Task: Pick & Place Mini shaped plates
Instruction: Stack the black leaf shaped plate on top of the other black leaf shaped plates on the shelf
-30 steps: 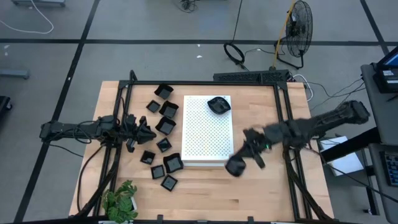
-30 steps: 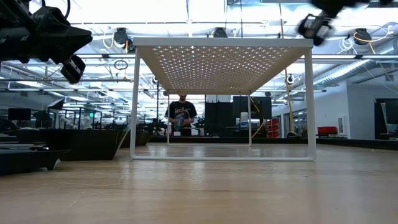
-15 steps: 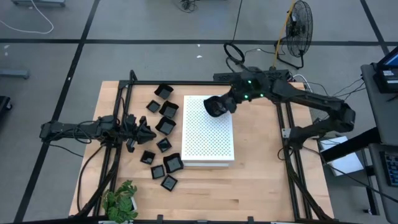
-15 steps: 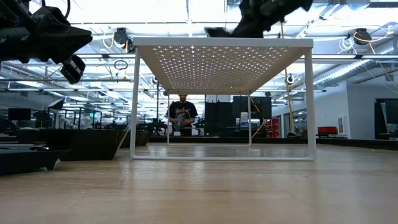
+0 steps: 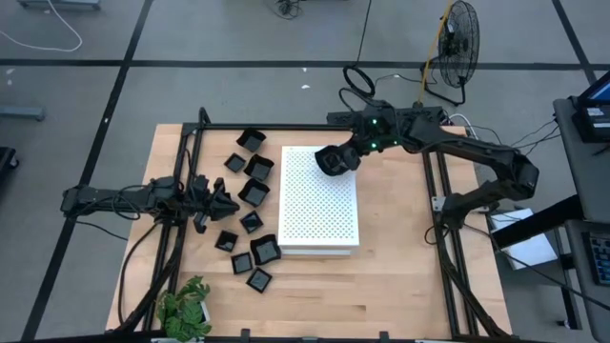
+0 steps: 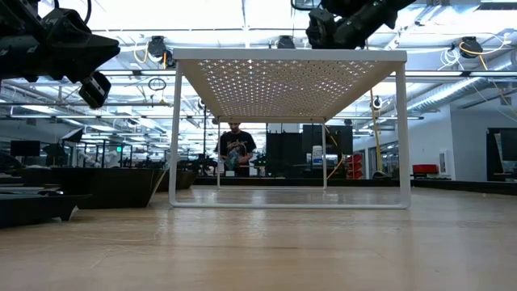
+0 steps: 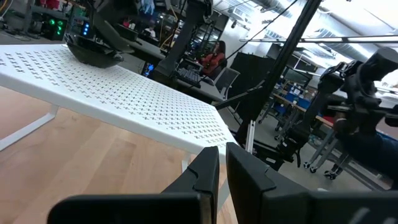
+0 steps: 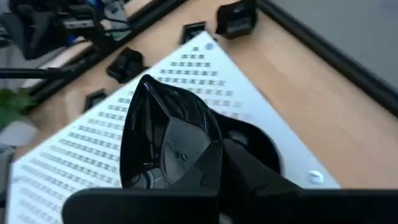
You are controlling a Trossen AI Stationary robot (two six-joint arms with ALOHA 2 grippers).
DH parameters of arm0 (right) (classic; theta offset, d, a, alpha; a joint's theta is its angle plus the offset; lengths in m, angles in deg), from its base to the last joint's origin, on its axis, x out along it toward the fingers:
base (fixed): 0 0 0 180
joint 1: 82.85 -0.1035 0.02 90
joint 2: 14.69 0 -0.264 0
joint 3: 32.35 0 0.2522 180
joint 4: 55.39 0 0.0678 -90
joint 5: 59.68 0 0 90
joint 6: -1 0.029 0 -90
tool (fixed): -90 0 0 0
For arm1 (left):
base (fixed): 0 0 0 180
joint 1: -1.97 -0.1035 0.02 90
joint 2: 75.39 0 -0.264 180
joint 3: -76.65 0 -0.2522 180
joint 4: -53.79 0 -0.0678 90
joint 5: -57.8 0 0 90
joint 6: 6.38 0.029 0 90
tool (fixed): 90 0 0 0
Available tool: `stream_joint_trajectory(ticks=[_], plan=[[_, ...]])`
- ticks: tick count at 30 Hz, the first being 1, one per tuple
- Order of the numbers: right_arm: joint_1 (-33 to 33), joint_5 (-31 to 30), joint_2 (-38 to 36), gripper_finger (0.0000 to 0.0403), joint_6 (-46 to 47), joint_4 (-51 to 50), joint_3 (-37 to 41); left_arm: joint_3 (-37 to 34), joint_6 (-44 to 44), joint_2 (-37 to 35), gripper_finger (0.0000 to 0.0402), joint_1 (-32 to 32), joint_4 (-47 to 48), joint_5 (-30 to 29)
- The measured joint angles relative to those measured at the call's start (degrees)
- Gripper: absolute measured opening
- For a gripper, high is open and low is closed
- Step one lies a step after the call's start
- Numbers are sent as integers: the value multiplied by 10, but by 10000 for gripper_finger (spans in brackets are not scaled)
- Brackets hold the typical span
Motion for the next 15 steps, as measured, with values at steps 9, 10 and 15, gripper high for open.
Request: stream_joint_trajectory(ticks=[9,10,15], plan=[[2,-11,-2,24,-11,-9,0,0,0,0,31,0,0,0],[2,-11,-2,30,-11,-9,0,0,0,0,31,0,0,0],[2,-12,-2,56,-11,-10,0,0,0,0,31,0,0,0]])
